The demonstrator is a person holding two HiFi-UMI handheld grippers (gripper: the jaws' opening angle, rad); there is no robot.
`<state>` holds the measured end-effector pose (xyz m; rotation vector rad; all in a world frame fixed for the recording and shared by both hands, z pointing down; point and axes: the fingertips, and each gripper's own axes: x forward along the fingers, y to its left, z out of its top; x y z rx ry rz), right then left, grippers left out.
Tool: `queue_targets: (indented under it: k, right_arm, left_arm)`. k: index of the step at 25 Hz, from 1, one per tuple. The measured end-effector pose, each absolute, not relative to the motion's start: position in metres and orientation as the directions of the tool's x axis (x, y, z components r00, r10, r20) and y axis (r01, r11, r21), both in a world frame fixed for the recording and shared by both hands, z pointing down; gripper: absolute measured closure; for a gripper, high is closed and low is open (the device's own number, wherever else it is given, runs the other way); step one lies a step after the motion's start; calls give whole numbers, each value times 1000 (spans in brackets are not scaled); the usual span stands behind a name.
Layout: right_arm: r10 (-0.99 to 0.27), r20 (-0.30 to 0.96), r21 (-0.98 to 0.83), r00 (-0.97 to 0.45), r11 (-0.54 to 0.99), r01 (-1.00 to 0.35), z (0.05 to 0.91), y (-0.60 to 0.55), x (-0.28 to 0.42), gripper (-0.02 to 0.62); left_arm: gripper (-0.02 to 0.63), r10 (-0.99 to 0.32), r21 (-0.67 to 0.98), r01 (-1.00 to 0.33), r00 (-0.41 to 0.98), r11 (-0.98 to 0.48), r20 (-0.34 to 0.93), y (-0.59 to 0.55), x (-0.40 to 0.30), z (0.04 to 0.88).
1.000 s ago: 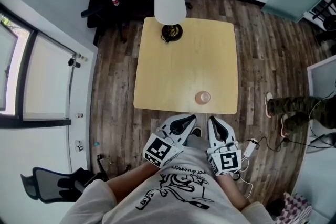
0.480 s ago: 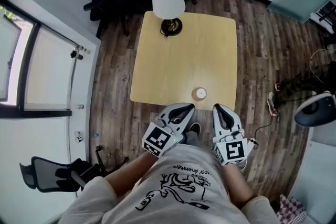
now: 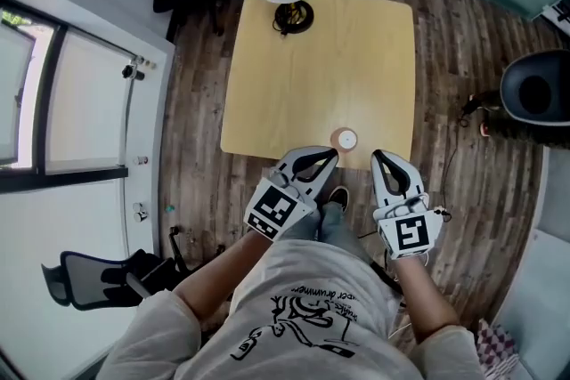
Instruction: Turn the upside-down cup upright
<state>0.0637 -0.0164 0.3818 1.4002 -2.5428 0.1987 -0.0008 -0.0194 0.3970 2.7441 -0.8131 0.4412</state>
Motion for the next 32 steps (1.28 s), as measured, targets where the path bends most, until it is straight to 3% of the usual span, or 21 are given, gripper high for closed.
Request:
queue_targets:
  k: [32]
  right_arm:
    - [-750,334,-28,-571,598,-801,524,-17,61,569]
  left_arm:
    - [593,-312,24,-401,747,-916,587,-42,28,511]
